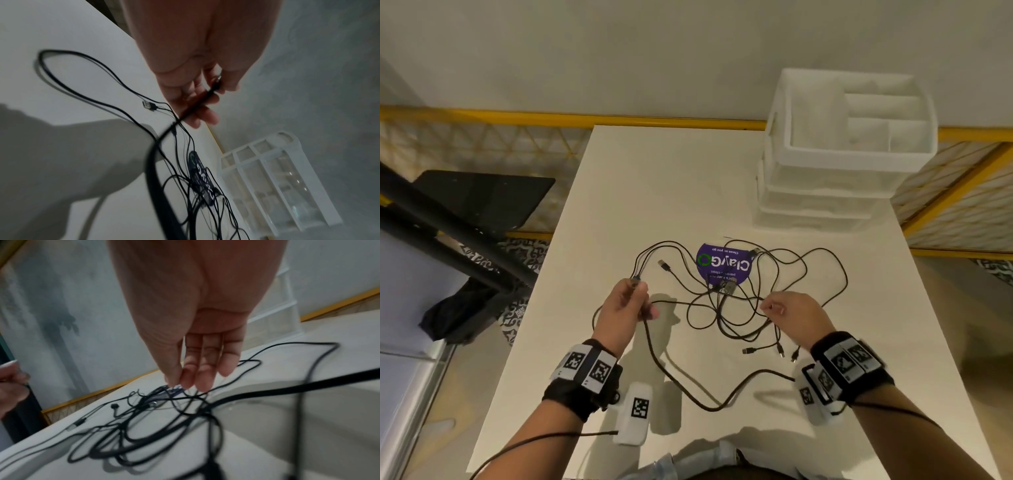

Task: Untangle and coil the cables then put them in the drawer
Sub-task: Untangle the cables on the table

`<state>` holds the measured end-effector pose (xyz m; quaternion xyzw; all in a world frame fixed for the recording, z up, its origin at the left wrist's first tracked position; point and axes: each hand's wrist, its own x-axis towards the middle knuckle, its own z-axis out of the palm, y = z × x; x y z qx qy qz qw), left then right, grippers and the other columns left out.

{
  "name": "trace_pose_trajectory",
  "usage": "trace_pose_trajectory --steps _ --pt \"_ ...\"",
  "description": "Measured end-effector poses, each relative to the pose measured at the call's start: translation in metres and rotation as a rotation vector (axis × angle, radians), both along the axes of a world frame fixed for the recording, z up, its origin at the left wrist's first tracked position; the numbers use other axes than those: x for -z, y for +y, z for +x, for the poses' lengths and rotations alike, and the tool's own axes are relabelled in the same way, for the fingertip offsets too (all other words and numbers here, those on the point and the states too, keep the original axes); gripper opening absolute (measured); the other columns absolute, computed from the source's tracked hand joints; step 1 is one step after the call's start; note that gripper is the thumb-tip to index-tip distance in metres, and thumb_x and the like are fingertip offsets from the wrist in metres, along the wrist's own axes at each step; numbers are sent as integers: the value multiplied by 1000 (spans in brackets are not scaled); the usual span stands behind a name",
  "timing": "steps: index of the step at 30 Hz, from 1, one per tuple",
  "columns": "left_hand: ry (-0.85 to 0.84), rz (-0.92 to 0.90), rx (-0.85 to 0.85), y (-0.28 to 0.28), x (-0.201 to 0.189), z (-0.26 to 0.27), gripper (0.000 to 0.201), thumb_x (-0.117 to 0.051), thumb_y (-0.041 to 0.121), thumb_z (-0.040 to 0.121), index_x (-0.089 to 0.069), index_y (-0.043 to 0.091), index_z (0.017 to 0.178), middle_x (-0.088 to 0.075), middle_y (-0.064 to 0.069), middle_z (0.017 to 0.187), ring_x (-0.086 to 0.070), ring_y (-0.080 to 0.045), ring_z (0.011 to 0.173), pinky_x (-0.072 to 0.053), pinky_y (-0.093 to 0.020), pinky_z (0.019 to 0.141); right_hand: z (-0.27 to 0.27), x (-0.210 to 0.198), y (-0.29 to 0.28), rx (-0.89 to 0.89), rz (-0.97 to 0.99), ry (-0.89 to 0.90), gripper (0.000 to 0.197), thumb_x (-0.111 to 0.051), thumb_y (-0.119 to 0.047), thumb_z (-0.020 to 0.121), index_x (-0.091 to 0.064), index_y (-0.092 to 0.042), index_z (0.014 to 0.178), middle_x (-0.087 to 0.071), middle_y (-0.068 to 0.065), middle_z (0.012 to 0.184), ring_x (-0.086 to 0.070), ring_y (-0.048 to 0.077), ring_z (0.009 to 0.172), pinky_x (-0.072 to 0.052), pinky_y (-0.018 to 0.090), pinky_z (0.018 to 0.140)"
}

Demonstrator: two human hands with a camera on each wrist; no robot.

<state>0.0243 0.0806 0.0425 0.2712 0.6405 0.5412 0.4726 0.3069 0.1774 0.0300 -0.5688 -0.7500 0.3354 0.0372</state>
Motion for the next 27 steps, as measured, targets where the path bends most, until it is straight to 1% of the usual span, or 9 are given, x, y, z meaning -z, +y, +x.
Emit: trace_pose_trajectory --steps 3,9,12,15,18,20,22,24,27 --pt "217 -41 139 11 1 14 15 -48 20 95 -57 16 83 -47 2 60 -44 -12 53 -39 -27 57 23 6 -8 -36 3 -32 14 -56 -21 85 -69 -24 89 -68 -4 95 -61 12 88 -45 24 79" --pt "544 -98 541 22 0 55 10 -65 33 84 -65 23 83 -57 9 70 -50 -6 65 -39 -21 63 46 19 -27 22 -6 -68 20 -52 -17 87 -70 -25 88 -54 -9 83 -51 8 80 -35 19 75" --pt "780 -107 812 25 3 86 22 -62 40 84 -68 21 94 -65 6 88 -53 -9 77 -38 -22 68 53 20 -33 50 68 -34 20 -52 -14 87 -69 -24 88 -54 -10 84 -51 7 78 -35 15 70" --pt "925 -124 950 32 10 115 29 -58 41 86 -64 21 106 -64 1 106 -58 -17 97 -42 -26 80 56 18 -34 38 125 -19 21 -52 -13 87 -70 -23 88 -59 -6 87 -51 7 77 -36 16 70" --pt "979 -213 1052 35 26 132 48 -60 44 83 -54 24 125 -58 0 123 -55 -22 113 -43 -34 95 56 8 -32 0 172 -14 20 -53 -13 87 -71 -20 92 -65 -1 93 -59 13 83 -38 19 74" --pt "1022 -255 1124 35 35 134 54 -61 43 83 -47 24 132 -54 -1 131 -52 -24 118 -42 -37 98 56 2 -31 -34 189 -2 21 -53 -11 88 -71 -18 96 -69 2 99 -63 19 93 -40 19 79" --pt "1051 -221 1130 33 40 132 45 -58 39 86 -50 23 128 -55 -2 128 -54 -25 116 -43 -36 95 55 0 -33 -116 113 -117 26 -48 -12 91 -67 -19 108 -66 0 116 -58 19 109 -40 22 91" --pt "1080 -142 1091 32 42 130 35 -53 35 88 -55 23 120 -56 -1 122 -56 -24 111 -43 -34 90 55 5 -35 -156 24 -257 35 -45 -9 92 -60 -24 120 -56 -4 131 -48 16 123 -33 23 104" --pt "1112 -80 1044 28 39 126 33 -48 31 89 -55 22 119 -53 0 123 -58 -23 106 -42 -31 84 54 11 -35 -144 -5 -316 44 -45 -3 90 -55 -28 125 -47 -6 139 -41 15 129 -28 23 108"
